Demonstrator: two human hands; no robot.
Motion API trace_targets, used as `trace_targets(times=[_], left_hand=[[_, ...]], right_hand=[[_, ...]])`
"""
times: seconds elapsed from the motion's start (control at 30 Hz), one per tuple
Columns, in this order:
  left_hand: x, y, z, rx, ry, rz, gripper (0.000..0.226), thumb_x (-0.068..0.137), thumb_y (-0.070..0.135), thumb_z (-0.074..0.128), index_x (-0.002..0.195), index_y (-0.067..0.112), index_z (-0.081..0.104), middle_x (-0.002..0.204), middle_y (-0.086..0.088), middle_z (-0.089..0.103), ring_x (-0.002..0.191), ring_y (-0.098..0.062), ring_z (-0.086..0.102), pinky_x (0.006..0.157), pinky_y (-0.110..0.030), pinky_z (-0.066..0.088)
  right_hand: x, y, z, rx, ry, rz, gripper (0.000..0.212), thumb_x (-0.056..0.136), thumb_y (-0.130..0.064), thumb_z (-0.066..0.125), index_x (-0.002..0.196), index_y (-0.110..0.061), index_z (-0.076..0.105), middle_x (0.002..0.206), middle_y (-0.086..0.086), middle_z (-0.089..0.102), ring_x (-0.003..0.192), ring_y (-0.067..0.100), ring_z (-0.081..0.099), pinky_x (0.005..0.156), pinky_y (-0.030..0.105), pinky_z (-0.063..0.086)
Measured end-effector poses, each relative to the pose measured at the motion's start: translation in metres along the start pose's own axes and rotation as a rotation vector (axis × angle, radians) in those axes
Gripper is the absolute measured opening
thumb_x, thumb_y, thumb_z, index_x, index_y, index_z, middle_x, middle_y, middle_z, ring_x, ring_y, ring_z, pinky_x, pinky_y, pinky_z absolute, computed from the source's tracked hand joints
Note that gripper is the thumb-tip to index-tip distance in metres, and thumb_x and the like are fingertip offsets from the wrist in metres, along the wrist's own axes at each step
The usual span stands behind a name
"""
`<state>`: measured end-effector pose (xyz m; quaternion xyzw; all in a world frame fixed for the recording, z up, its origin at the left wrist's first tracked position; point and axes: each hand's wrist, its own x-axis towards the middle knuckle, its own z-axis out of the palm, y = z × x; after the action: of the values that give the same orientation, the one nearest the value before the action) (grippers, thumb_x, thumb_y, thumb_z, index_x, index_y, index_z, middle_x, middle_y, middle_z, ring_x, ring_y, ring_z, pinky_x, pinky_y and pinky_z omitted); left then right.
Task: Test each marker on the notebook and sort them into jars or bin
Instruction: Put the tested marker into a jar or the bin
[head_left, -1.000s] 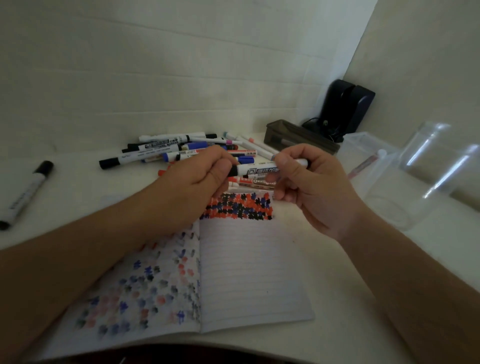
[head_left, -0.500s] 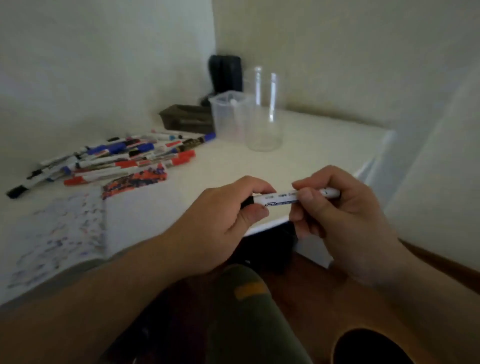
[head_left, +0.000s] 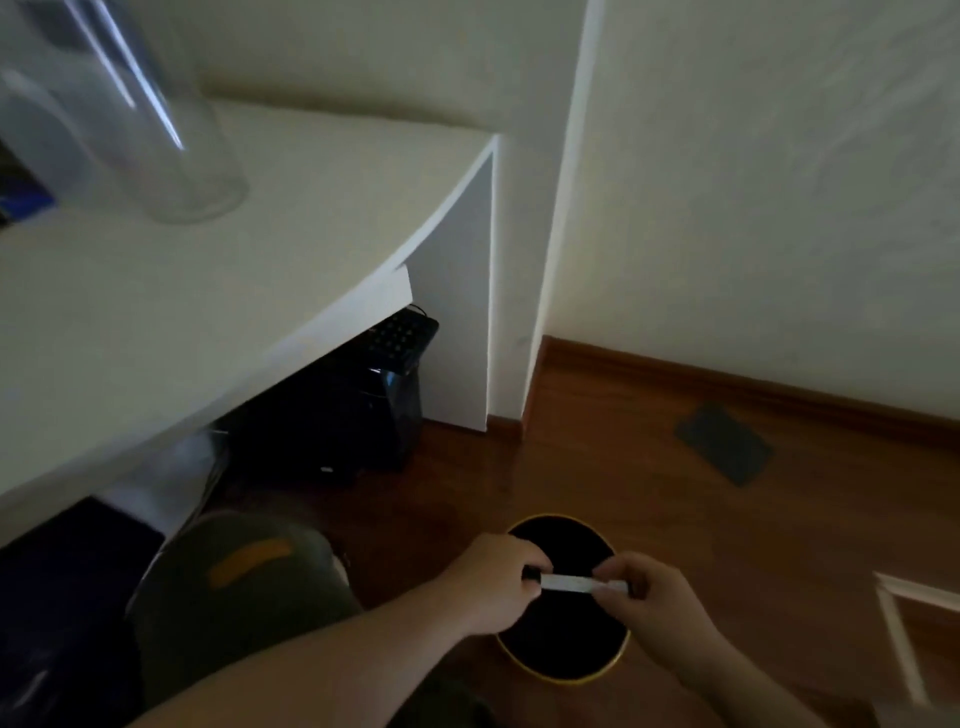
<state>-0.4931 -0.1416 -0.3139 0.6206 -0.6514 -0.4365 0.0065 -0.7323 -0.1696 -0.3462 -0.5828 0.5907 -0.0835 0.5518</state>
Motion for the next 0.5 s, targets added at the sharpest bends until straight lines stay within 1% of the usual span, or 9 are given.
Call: trace_targets(times=[0.03,0.1,0.13,0.17,0.23,0.3,0.37,0.43,0.5], left_hand=[[0.002,0.001,-0.001,0.006,0.035,-0.010,0.038,0.104,0.028,0.056,0.141,0.032,0.058,0.142,0.002,0.056,0.117,-0.017,0.060,0.096,-0.034,0.053],[-0.004,0.006,-0.019,0.053,0.156,-0.003,0.040,0.103,0.028,0.057,0.143,0.032,0.055,0.148,0.004,0.049,0.134,-0.021,0.049,0.110,-0.036,0.045],[-0.013,0.010,-0.035,0.074,0.219,0.032,0.041,0.103,0.028,0.057,0.143,0.032,0.055,0.148,0.006,0.048,0.136,-0.019,0.047,0.109,-0.032,0.042],[-0.026,0.015,-0.055,0.073,0.268,0.079,0.040,0.103,0.030,0.057,0.143,0.033,0.055,0.146,0.009,0.047,0.136,-0.015,0.045,0.107,-0.028,0.039],[-0.070,0.030,-0.104,0.044,0.357,0.180,0.039,0.103,0.035,0.057,0.141,0.039,0.054,0.142,0.018,0.048,0.130,-0.002,0.045,0.103,-0.020,0.036],[-0.131,0.039,-0.154,0.047,0.508,0.272,0.033,0.102,0.037,0.059,0.135,0.040,0.059,0.129,0.023,0.055,0.116,0.008,0.049,0.096,-0.012,0.038],[-0.198,0.037,-0.200,0.064,0.687,0.319,0.026,0.100,0.035,0.063,0.126,0.040,0.065,0.115,0.022,0.063,0.106,0.005,0.057,0.083,-0.008,0.043],[-0.259,0.018,-0.239,0.126,0.871,0.224,0.023,0.099,0.035,0.063,0.120,0.042,0.067,0.106,0.023,0.065,0.100,0.004,0.059,0.075,-0.008,0.044],[-0.305,-0.021,-0.268,0.171,1.025,0.059,0.020,0.098,0.035,0.063,0.115,0.042,0.069,0.100,0.022,0.065,0.097,0.003,0.059,0.071,-0.010,0.043]], right_hand=[[0.003,-0.002,-0.002,-0.033,0.012,0.002,0.018,0.094,-0.030,0.076,0.111,-0.030,0.071,0.106,-0.007,0.072,0.090,0.012,0.069,0.087,0.041,0.057],[0.007,-0.017,-0.006,-0.128,0.030,-0.019,0.038,0.095,-0.037,0.074,0.130,-0.036,0.059,0.129,-0.022,0.059,0.123,0.009,0.060,0.102,0.035,0.049],[0.009,-0.031,-0.008,-0.185,0.066,-0.053,0.046,0.097,-0.038,0.072,0.139,-0.036,0.053,0.132,-0.024,0.052,0.132,0.011,0.053,0.103,0.031,0.044],[0.011,-0.049,-0.009,-0.227,0.121,-0.115,0.048,0.098,-0.037,0.071,0.142,-0.035,0.052,0.131,-0.023,0.049,0.135,0.012,0.050,0.102,0.028,0.041],[0.011,-0.101,-0.006,-0.260,0.224,-0.318,0.038,0.095,-0.032,0.074,0.129,-0.041,0.059,0.124,-0.028,0.055,0.125,0.005,0.057,0.096,0.023,0.045],[0.003,-0.167,0.008,-0.249,0.252,-0.595,0.038,0.090,-0.021,0.078,0.111,-0.048,0.062,0.108,-0.030,0.062,0.103,-0.001,0.065,0.082,0.017,0.053],[-0.014,-0.241,0.029,-0.215,0.245,-0.857,0.041,0.087,-0.014,0.079,0.111,-0.045,0.065,0.098,-0.022,0.063,0.083,0.008,0.067,0.067,0.015,0.052],[-0.040,-0.316,0.058,-0.161,0.191,-1.088,0.032,0.087,-0.023,0.072,0.111,-0.042,0.066,0.096,-0.021,0.060,0.074,0.015,0.063,0.059,0.016,0.048],[-0.061,-0.378,0.092,-0.166,0.097,-1.294,0.028,0.088,-0.030,0.065,0.114,-0.039,0.066,0.102,-0.023,0.060,0.079,0.015,0.062,0.062,0.015,0.048]])
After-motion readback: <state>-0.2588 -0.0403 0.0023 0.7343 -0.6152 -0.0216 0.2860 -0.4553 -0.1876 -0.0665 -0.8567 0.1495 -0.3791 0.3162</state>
